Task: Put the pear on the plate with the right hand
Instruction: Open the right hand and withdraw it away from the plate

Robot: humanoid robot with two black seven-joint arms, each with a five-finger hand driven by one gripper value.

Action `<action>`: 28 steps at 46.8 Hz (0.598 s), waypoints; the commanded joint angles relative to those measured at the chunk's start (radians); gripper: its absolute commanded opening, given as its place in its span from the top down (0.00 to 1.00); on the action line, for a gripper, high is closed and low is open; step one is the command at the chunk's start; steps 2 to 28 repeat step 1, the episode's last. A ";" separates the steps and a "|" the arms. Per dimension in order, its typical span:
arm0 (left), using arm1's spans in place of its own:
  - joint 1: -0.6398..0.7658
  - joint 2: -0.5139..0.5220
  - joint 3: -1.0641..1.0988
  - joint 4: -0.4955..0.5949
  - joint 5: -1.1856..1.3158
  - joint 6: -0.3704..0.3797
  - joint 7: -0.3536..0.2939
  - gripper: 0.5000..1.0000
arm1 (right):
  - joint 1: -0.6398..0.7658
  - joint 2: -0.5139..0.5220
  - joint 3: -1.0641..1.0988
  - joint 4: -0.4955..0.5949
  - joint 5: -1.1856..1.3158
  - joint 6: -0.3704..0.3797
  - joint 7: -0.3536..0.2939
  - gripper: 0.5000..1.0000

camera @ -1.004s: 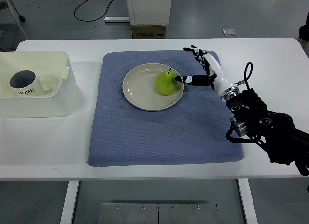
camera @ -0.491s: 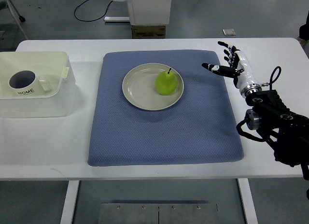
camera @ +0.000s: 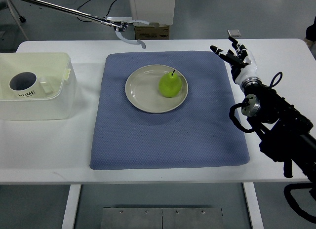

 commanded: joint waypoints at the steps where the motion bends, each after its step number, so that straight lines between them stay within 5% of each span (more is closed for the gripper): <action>1: -0.002 0.000 0.000 0.000 0.000 0.000 0.000 0.00 | -0.011 0.005 0.008 0.000 0.000 0.000 0.000 0.00; 28: -0.002 0.000 0.000 0.000 0.000 0.000 0.000 0.00 | -0.011 0.005 0.008 0.000 0.000 0.000 0.000 0.00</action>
